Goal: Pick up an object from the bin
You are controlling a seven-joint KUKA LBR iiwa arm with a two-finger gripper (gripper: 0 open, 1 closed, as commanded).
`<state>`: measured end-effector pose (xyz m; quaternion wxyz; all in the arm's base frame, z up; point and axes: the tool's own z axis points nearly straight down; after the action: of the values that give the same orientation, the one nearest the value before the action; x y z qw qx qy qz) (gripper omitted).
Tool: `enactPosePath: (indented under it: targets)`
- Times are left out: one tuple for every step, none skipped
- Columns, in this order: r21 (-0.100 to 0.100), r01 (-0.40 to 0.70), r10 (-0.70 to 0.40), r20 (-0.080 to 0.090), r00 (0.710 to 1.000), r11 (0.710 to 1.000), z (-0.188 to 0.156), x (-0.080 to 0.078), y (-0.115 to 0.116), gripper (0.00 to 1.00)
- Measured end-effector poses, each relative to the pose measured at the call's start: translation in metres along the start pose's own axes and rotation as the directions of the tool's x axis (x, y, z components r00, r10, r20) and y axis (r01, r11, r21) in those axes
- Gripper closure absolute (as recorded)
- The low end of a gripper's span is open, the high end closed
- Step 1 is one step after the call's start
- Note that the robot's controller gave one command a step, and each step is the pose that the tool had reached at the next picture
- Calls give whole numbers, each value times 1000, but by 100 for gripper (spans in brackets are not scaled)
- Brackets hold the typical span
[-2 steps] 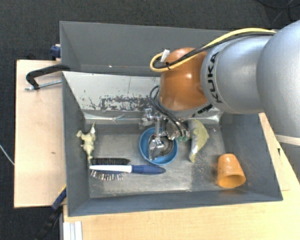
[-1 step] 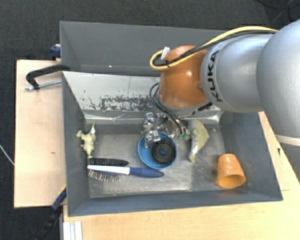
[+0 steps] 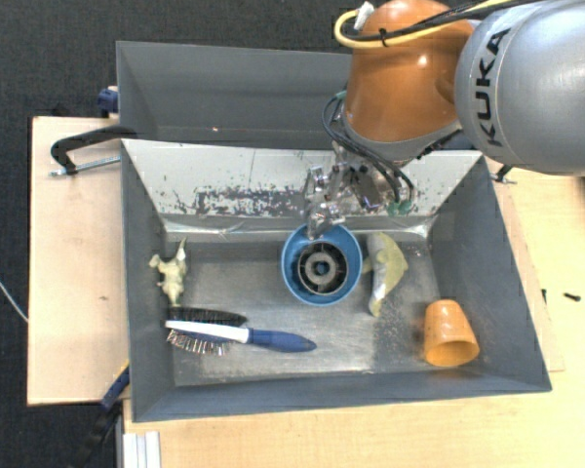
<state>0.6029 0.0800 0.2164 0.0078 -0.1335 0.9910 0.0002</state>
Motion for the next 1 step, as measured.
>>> enactPosePath:
  targets:
    - [-2, 0, 0, -9, 1000, 1000, 5, 2, 1, 0]
